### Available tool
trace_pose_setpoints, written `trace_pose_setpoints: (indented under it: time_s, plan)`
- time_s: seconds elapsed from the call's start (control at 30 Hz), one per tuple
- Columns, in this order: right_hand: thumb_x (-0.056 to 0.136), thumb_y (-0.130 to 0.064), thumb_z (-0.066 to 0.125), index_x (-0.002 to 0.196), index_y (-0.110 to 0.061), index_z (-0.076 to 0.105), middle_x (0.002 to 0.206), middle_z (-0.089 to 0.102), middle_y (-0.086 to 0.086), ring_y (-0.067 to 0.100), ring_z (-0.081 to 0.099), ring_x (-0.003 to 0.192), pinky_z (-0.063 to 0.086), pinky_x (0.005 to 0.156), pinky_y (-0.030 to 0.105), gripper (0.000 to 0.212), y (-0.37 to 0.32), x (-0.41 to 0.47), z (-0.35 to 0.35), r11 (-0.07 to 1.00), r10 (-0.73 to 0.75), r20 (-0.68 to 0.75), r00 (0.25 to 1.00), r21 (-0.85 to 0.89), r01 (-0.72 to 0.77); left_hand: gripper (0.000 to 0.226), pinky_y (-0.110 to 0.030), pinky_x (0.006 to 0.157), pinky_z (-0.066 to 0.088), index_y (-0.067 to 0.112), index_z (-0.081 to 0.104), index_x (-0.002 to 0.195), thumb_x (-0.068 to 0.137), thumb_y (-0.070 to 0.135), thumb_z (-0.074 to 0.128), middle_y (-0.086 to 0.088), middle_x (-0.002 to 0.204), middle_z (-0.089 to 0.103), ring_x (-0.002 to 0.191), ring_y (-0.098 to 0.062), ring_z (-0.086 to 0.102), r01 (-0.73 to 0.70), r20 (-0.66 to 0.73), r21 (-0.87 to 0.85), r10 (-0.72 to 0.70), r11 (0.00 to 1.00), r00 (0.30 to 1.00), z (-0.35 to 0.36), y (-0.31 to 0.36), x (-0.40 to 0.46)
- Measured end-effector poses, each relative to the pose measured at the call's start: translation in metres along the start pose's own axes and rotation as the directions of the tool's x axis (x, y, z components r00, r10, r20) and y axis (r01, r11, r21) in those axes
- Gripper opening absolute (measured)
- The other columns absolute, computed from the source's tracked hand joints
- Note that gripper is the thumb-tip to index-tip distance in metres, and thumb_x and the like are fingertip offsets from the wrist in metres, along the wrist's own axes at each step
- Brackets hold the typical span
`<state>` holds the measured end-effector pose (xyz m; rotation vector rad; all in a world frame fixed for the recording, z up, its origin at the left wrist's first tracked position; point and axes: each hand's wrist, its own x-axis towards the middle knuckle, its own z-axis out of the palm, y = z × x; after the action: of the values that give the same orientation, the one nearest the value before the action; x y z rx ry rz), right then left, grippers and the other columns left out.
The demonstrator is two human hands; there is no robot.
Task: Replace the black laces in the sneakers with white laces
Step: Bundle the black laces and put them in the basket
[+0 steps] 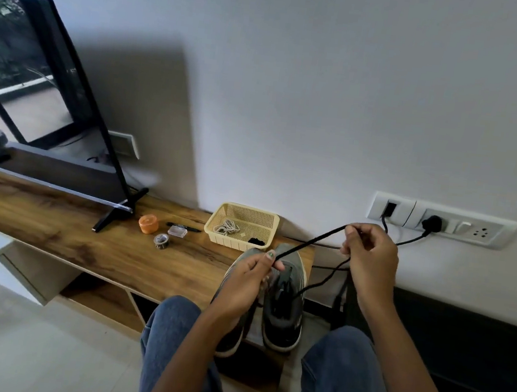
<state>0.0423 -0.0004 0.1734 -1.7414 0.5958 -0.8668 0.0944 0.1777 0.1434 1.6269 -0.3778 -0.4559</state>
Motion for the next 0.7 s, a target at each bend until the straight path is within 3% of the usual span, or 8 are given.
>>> trace_pose_setpoints:
  time_s: [0.1, 0.17, 0.23, 0.3, 0.4, 0.47, 0.6, 0.7]
  plan:
    - [0.092, -0.008, 0.054, 0.111, -0.02, 0.061, 0.108, 0.063, -0.002, 0.016, 0.058, 0.1, 0.046, 0.086, 0.03, 0.024, -0.003, -0.002, -0.004, 0.975, -0.005, 0.212, 0.977, -0.217, 0.052, 0.036, -0.025, 0.052, 0.023, 0.024, 0.068, 0.076, 0.101, 0.034, 0.043, 0.004, 0.061, 0.032, 0.052, -0.009, 0.028, -0.012, -0.028, -0.017, 0.012, 1.0, 1.0, -0.006, 0.009, -0.005]
    - [0.092, -0.008, 0.055, 0.132, -0.031, 0.048, 0.128, 0.048, -0.016, 0.008, 0.042, 0.121, 0.034, 0.102, 0.028, 0.047, -0.008, -0.011, -0.005, 0.948, -0.028, 0.488, 0.872, -0.264, 0.179, 0.035, -0.02, 0.049, 0.025, 0.022, 0.068, 0.079, 0.101, 0.033, 0.043, 0.004, 0.06, 0.031, 0.05, -0.008, 0.028, -0.032, 0.0, -0.003, 0.032, 0.999, 0.999, -0.006, 0.017, -0.007]
    - [0.092, -0.017, 0.058, 0.136, -0.04, 0.044, 0.13, 0.045, -0.029, -0.002, 0.036, 0.126, 0.026, 0.109, 0.029, 0.051, -0.014, -0.022, -0.001, 0.944, -0.062, 0.679, 0.731, -0.197, 0.263, 0.034, -0.012, 0.048, 0.03, 0.017, 0.066, 0.082, 0.102, 0.029, 0.042, 0.011, 0.055, 0.04, 0.046, 0.0, 0.036, -0.055, 0.043, 0.022, 0.054, 0.998, 0.998, -0.005, 0.024, -0.009]
    - [0.092, -0.023, 0.061, 0.125, -0.039, 0.057, 0.117, 0.062, -0.024, -0.005, 0.052, 0.115, 0.037, 0.106, 0.033, 0.038, -0.015, -0.031, 0.007, 0.957, -0.079, 0.716, 0.694, -0.14, 0.254, 0.032, -0.006, 0.049, 0.034, 0.01, 0.062, 0.083, 0.103, 0.022, 0.039, 0.018, 0.049, 0.053, 0.046, 0.007, 0.048, -0.067, 0.089, 0.029, 0.064, 0.997, 0.994, -0.002, 0.031, -0.011]
    - [0.09, -0.021, 0.063, 0.098, -0.026, 0.071, 0.086, 0.072, -0.01, 0.009, 0.067, 0.085, 0.051, 0.087, 0.039, 0.013, -0.02, -0.035, 0.013, 0.971, -0.084, 0.629, 0.773, -0.123, 0.206, 0.032, -0.006, 0.048, 0.035, 0.009, 0.061, 0.082, 0.103, 0.019, 0.039, 0.019, 0.046, 0.054, 0.044, 0.008, 0.049, -0.077, 0.081, 0.004, 0.076, 0.997, 0.994, -0.002, 0.038, -0.013]
    - [0.091, -0.018, 0.061, 0.083, -0.023, 0.071, 0.073, 0.07, -0.003, 0.018, 0.066, 0.075, 0.051, 0.077, 0.038, 0.014, -0.023, -0.033, 0.012, 0.978, -0.1, 0.535, 0.839, -0.104, 0.182, 0.033, -0.012, 0.045, 0.033, 0.011, 0.061, 0.079, 0.102, 0.023, 0.041, 0.015, 0.044, 0.047, 0.039, 0.003, 0.042, -0.076, 0.039, -0.013, 0.076, 0.997, 0.996, -0.007, 0.038, -0.013]
    - [0.094, -0.015, 0.055, 0.079, -0.025, 0.063, 0.068, 0.065, 0.001, 0.012, 0.061, 0.065, 0.048, 0.067, 0.023, 0.02, -0.027, -0.02, 0.005, 0.995, -0.098, 0.215, 0.972, -0.004, 0.101, 0.036, -0.017, 0.046, 0.023, 0.016, 0.061, 0.076, 0.101, 0.035, 0.042, 0.014, 0.052, 0.037, 0.047, -0.005, 0.029, -0.031, 0.003, -0.015, 0.031, 0.999, 1.0, -0.023, 0.023, -0.007]
    - [0.095, -0.013, 0.053, 0.083, -0.021, 0.062, 0.07, 0.064, -0.002, 0.01, 0.06, 0.067, 0.047, 0.068, 0.022, 0.017, -0.024, -0.006, -0.006, 0.998, -0.044, 0.004, 0.999, 0.039, 0.044, 0.036, -0.017, 0.048, 0.022, 0.015, 0.061, 0.078, 0.101, 0.035, 0.041, 0.014, 0.053, 0.036, 0.05, -0.005, 0.027, -0.007, -0.017, -0.028, 0.006, 1.0, 1.0, -0.029, 0.017, -0.003]
